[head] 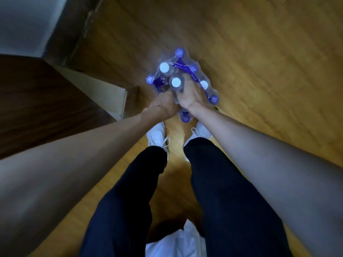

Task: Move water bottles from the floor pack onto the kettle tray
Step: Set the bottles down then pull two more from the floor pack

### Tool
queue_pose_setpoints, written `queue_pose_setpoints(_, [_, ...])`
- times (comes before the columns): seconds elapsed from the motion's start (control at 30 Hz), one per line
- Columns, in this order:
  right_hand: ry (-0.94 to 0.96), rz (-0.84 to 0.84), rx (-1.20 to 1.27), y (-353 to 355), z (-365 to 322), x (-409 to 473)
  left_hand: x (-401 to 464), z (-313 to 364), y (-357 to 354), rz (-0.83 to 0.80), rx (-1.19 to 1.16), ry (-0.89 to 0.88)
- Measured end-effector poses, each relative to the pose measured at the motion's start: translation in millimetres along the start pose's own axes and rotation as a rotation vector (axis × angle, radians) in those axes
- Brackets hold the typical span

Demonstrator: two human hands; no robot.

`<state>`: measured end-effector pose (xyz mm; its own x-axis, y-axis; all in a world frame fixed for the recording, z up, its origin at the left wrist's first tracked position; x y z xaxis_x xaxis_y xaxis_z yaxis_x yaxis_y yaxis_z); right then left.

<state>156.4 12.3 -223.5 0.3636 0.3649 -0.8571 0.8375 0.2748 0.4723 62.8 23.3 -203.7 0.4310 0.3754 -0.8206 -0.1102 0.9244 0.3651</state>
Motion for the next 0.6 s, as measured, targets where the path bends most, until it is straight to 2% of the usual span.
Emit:
queue_pose_setpoints(0.3, [0.299,0.272,-0.344,-18,-21,37,38,-37,-31,0.163,0.124,0.12])
queue_pose_setpoints(0.43, [0.361,0.294,-0.365,-21,-29,38,37,-46,-34,0.223,0.04,0.094])
queue_pose_setpoints(0.6, [0.334,0.276,-0.281,-5,-15,21,19,-43,-22,0.262,-0.107,0.084])
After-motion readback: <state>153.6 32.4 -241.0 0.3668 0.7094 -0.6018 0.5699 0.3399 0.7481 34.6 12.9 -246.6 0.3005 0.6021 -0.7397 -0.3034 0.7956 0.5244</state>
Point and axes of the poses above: each hand's wrist, its own x-axis towards the middle knuckle, its own y-axis out of the back of the hand, z = x × y, the point moved 10 cm from there along x, towards the middle knuckle, and after that the axes turned 15 degrees about -y, right-handed, at the moved point
